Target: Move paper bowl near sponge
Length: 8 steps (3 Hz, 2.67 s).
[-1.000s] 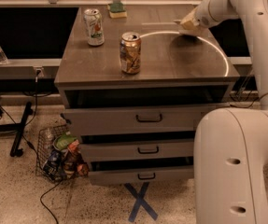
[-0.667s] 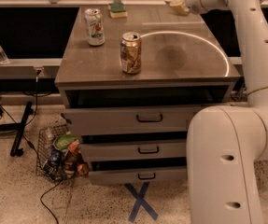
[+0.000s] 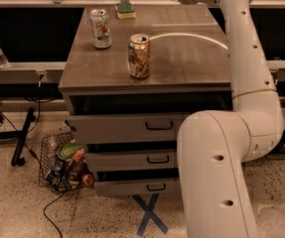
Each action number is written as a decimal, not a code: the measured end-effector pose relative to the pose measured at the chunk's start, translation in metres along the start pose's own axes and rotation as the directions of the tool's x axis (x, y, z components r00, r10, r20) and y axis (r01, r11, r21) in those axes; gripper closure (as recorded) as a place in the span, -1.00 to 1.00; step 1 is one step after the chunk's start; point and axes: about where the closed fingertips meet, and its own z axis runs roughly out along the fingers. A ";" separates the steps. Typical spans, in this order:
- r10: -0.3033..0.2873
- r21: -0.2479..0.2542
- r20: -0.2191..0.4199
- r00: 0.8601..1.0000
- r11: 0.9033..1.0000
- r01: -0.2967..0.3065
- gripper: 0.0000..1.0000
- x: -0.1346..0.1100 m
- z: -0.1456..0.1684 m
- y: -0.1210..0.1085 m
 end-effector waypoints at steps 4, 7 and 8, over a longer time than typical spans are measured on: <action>-0.119 -0.155 0.034 0.992 0.980 0.123 1.00 0.000 0.077 0.085; -0.001 -0.120 -0.091 0.996 0.993 -0.010 1.00 0.015 0.111 0.092; 0.055 -0.096 -0.118 0.992 0.993 -0.066 0.70 0.023 0.113 0.090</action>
Offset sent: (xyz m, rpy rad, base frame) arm 0.0422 0.0607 -0.0485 -0.1646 -0.0156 0.1755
